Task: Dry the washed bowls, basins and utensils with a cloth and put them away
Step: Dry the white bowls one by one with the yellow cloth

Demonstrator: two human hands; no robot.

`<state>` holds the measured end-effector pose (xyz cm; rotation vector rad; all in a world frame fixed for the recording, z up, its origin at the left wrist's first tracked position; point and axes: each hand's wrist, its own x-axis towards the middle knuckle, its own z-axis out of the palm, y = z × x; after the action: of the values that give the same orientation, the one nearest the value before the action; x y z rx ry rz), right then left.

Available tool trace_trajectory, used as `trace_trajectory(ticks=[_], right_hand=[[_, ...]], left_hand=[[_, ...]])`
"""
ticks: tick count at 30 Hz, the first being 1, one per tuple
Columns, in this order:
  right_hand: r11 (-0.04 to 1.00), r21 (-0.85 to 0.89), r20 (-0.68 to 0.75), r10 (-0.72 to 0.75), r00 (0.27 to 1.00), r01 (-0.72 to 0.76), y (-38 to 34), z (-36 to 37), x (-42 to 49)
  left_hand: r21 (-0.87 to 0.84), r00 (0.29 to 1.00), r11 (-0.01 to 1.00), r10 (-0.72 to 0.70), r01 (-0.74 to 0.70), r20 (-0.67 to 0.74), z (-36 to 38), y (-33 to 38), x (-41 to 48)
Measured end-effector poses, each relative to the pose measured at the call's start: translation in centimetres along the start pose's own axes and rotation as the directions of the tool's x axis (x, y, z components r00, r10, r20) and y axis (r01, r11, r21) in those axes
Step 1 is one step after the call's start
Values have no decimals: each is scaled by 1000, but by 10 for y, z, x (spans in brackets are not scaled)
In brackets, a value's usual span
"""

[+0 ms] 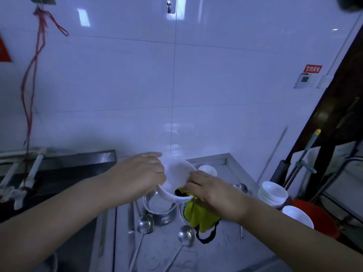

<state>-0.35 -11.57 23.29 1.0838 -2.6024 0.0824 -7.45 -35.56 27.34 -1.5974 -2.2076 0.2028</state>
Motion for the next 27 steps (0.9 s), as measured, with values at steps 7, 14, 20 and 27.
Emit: trace_trajectory(ticks=[7,14,20,27], right_hand=[[974,127,-45,195,980,-188,-41,17,-4],[924,136,53,354,934,-358,-43,23,-32],[914,24,87,401,912,-405,-31,16,-77],[785,182,-46,608,792,-592,-20,37,-118]], left_hand=[[-46,986,989,134,-139,-97,13,26,6],[-157,973,964,198,-215,-117,42,29,23],[-172,944,931,301,-321,-132,59,42,54],[-96,933,931,343,-354,-110,72,116,116]])
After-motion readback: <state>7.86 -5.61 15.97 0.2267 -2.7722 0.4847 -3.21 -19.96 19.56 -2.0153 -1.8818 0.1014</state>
